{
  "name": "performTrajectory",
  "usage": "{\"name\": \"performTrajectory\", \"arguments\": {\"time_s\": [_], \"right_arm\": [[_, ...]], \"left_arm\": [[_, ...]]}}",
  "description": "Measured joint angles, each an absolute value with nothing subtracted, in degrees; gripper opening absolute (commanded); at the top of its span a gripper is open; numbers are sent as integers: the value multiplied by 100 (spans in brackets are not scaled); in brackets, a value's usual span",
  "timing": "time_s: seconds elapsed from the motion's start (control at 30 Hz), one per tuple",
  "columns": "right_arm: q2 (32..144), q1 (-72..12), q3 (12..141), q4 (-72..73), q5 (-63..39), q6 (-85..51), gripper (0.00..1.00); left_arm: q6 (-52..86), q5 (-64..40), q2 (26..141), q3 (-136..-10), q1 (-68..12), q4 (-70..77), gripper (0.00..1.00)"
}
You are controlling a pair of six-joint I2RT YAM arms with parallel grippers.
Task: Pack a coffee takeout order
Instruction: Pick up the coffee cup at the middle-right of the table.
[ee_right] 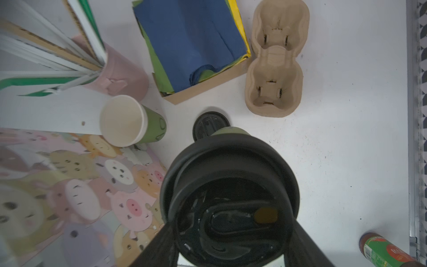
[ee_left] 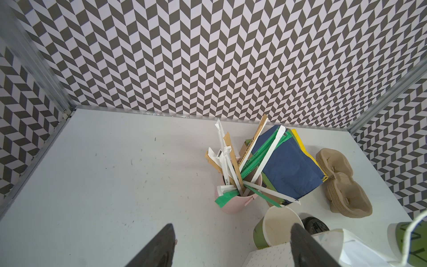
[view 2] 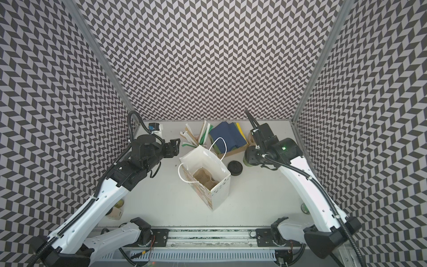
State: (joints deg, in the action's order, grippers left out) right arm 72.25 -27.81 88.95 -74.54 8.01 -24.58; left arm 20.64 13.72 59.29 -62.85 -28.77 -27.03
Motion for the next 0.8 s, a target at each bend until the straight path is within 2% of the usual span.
{"name": "performTrajectory", "arguments": {"time_s": [0.37, 0.8], "right_arm": [[6731, -3216, 9391, -7561, 681, -2510, 54], [6348, -3247, 9970, -7649, 311, -2445, 54]], "left_arm": [[2062, 1358, 5927, -6278, -2856, -2694, 78], [2064, 1262, 5931, -6243, -2768, -2624, 78]]}}
